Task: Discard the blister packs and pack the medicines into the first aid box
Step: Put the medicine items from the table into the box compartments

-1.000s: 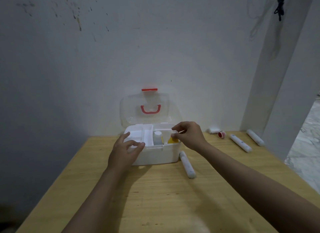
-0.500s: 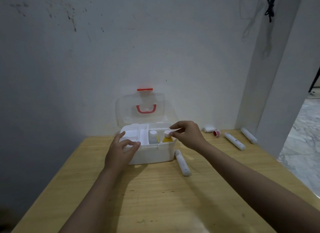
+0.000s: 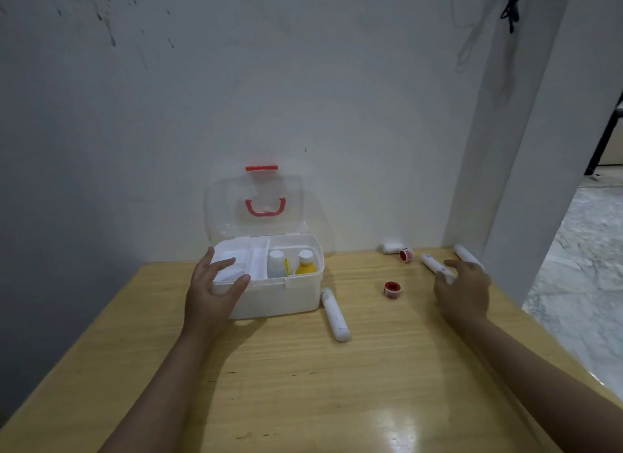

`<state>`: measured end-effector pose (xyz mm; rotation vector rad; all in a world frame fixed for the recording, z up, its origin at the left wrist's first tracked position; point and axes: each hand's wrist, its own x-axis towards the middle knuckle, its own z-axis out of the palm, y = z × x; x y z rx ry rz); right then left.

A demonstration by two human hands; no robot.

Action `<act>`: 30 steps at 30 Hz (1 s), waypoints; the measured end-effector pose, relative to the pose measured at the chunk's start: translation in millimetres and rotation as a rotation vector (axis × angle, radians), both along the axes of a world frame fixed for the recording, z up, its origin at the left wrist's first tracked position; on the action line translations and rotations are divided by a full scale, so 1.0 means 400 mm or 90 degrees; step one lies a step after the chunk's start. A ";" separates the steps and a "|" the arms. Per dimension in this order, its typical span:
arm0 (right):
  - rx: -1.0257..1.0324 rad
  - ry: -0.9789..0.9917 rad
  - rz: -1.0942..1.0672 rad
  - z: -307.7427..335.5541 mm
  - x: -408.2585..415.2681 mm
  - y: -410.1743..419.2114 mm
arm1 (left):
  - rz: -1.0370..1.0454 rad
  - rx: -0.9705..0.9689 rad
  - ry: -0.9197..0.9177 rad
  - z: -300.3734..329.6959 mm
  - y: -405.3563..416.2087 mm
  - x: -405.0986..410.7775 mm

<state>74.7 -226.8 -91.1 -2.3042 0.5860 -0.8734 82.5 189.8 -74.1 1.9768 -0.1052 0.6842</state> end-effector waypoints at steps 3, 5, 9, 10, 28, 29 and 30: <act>-0.038 0.143 -0.033 -0.002 0.014 -0.085 | 0.013 0.009 0.006 -0.003 -0.002 0.003; -0.069 0.222 -0.023 -0.004 0.033 -0.127 | 0.016 0.016 0.009 -0.003 -0.006 0.002; -0.091 0.318 0.030 -0.036 0.109 -0.188 | 0.030 0.011 0.004 -0.002 -0.014 -0.001; -0.123 0.317 0.044 -0.046 0.122 -0.198 | 0.033 0.012 -0.001 -0.003 -0.015 0.000; 0.002 -0.080 0.129 -0.035 0.019 -0.122 | 0.035 0.008 0.006 0.011 -0.025 -0.012; 0.029 -0.103 0.132 -0.027 0.005 -0.098 | 0.034 0.008 0.007 0.011 -0.026 -0.012; 0.051 -0.128 0.143 -0.018 -0.006 -0.077 | 0.031 0.004 0.007 0.009 -0.025 -0.012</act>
